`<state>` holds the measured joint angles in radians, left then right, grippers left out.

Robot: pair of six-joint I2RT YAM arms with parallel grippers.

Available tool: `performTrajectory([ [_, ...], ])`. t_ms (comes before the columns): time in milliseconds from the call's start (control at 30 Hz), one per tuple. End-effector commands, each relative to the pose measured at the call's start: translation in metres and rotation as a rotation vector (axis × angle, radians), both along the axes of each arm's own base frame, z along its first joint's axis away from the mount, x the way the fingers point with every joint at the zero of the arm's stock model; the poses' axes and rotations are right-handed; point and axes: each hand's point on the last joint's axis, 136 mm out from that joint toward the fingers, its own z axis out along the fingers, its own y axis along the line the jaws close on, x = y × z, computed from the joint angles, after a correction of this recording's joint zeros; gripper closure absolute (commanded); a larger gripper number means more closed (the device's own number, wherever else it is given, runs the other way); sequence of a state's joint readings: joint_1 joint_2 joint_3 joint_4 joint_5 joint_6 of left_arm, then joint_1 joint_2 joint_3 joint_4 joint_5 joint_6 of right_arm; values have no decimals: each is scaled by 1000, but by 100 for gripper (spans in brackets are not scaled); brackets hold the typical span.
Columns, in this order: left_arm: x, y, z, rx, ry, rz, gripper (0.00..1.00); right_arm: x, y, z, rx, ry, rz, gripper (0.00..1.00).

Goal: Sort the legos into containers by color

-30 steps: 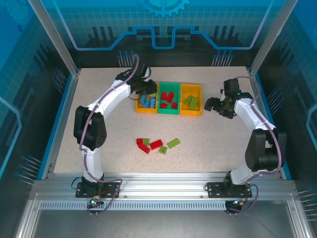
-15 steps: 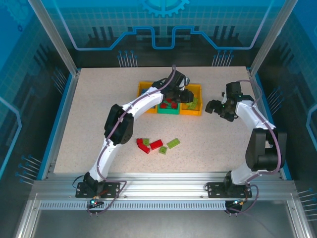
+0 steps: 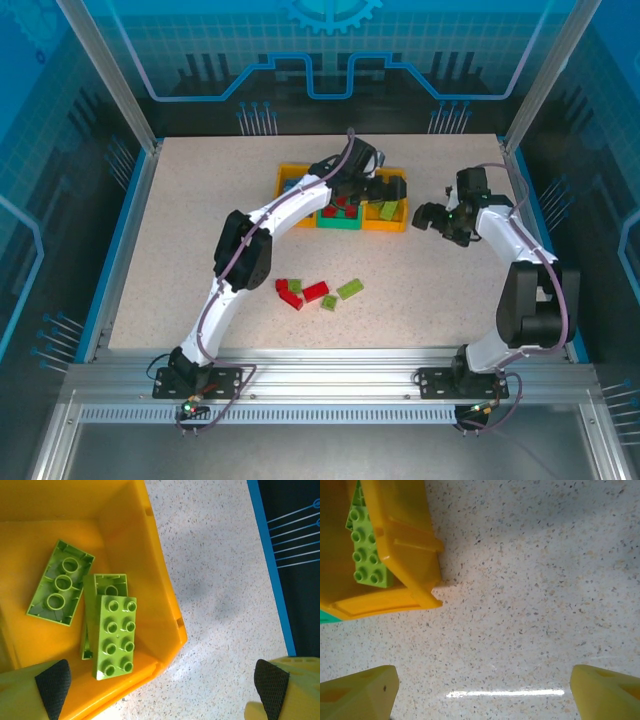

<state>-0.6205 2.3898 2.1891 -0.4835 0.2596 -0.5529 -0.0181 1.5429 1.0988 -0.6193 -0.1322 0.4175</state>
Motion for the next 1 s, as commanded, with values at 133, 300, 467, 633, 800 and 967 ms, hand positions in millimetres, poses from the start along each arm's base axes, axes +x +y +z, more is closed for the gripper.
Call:
performTrajectory([
  [133,-17,34,73,-28,-101,75,1,-39,63,9,14,-7,175,10],
  [300,-42,73,84,-13,-139,133,1,-77,115,-9,50,141,181,10],
  [467,-70,137,66,85,-156,227,1,-112,141,-31,148,322,-65,10],
  [633,-102,194,39,174,-124,319,1,-122,159,-37,128,367,-165,10],
  [800,-129,229,25,201,-124,377,1,-125,184,-44,125,416,-225,12],
  [967,-150,252,15,240,-135,403,1,-136,201,-62,119,507,-370,16],
])
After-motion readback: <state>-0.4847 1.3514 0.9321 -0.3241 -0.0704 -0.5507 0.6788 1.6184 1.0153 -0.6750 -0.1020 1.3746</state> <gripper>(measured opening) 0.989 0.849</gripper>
